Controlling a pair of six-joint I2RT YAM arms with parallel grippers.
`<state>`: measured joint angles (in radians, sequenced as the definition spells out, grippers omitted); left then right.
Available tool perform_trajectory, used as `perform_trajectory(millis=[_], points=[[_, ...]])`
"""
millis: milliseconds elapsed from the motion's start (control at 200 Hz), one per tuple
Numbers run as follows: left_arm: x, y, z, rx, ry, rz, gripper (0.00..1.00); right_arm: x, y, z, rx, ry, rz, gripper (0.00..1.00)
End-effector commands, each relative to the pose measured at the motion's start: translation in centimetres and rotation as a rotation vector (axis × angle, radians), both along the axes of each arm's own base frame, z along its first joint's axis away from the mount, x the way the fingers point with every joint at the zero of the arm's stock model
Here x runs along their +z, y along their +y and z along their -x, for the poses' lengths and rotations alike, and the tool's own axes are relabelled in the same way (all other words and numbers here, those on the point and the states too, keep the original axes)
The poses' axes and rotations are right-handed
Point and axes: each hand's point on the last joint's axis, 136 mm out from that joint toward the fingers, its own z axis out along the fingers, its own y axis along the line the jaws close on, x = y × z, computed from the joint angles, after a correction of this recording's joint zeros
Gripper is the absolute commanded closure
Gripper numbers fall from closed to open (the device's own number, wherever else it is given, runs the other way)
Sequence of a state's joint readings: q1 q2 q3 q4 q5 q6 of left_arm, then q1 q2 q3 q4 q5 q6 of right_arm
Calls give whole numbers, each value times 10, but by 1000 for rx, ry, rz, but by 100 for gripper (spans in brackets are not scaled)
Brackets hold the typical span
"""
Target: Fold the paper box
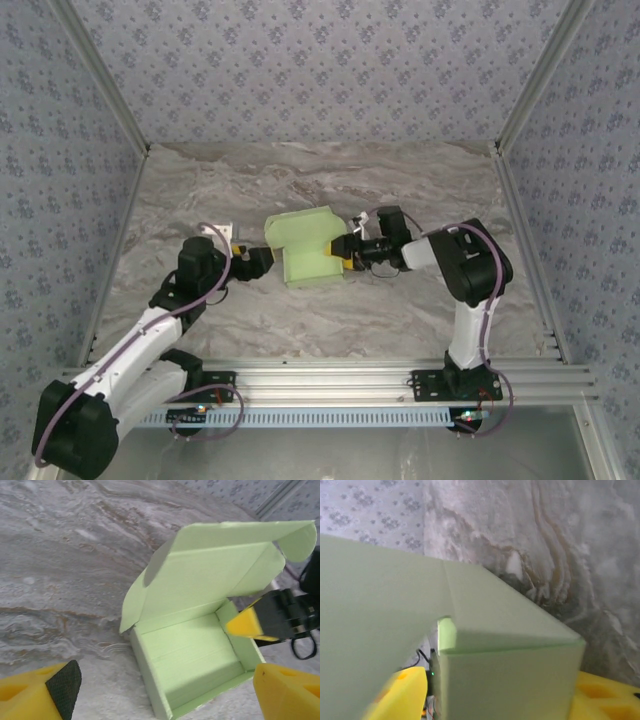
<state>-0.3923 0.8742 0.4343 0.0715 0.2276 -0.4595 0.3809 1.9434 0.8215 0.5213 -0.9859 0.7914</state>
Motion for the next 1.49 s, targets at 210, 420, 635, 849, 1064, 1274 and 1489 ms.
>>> perform_trajectory(millis=[210, 420, 635, 849, 1064, 1274, 1489], points=[[-5, 10, -13, 25, -73, -127, 10, 0, -49, -12, -132, -74, 99, 27], [-14, -7, -16, -36, -66, -176, 11, 20, -62, 4, -121, -258, 217, 26], [-19, -23, -23, -74, -71, -249, 12, 22, -86, 7, -185, -344, 358, 25], [-22, -27, -31, -95, -105, -320, 13, 33, -103, 6, -234, -398, 438, 25], [-11, -39, -52, -89, -176, -311, 17, 83, -85, 4, -152, -866, 442, 31], [-10, -58, -75, -136, -158, -291, 19, 83, -97, -17, -193, -803, 433, 29], [-17, -65, -92, -150, -144, -338, 23, 86, -89, -25, -155, -794, 392, 38]])
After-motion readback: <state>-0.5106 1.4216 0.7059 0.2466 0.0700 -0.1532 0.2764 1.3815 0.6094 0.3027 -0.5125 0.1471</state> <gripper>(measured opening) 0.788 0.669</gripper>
